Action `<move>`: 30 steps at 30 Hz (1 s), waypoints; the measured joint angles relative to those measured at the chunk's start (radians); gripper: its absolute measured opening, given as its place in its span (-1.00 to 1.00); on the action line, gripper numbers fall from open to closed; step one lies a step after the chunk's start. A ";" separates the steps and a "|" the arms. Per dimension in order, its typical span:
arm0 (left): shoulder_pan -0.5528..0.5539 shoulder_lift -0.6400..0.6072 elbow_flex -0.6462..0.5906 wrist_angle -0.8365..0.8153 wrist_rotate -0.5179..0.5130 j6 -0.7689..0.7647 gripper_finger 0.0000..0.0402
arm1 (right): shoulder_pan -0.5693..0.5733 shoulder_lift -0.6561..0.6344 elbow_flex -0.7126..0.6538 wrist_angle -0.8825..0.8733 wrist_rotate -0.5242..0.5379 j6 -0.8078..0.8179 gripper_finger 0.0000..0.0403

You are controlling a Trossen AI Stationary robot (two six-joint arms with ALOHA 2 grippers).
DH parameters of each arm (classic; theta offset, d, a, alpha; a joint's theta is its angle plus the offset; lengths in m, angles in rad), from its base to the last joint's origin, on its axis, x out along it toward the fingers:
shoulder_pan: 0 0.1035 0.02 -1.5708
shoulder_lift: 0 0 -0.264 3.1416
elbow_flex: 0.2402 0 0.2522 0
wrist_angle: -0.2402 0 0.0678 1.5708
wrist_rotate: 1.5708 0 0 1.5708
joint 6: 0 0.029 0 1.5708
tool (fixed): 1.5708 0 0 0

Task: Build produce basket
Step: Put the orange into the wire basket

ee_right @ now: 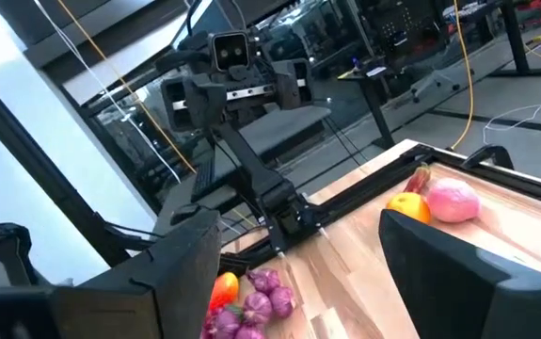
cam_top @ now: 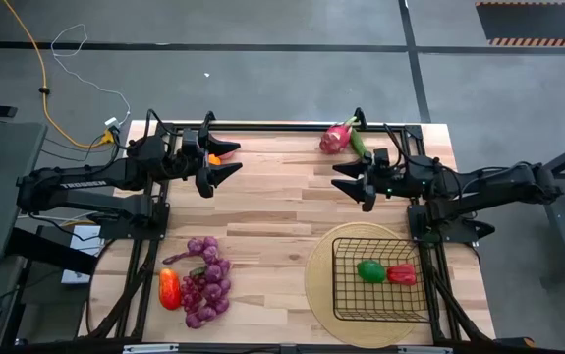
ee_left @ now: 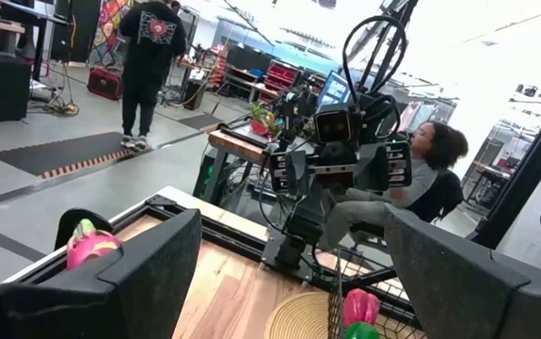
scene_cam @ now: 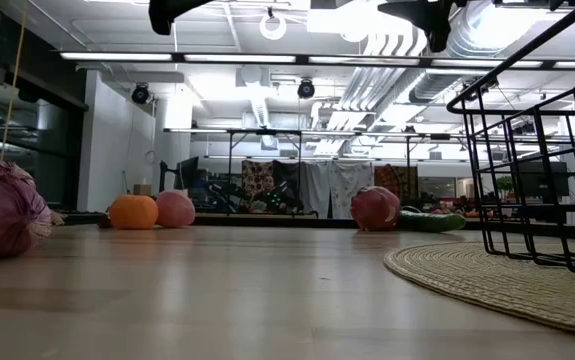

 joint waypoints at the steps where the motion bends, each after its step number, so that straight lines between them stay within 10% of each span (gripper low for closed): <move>1: 0.000 0.000 0.000 0.000 0.000 0.000 0.61 | -0.001 0.000 0.000 0.000 0.000 0.000 0.38; 23: 0.000 0.000 0.002 -0.016 -0.105 -0.028 0.74 | -0.003 0.000 0.002 -0.001 0.043 -0.021 0.38; 30: 0.044 0.079 0.193 -0.482 -0.198 -0.039 0.91 | -0.003 0.000 0.002 -0.001 0.043 -0.017 0.38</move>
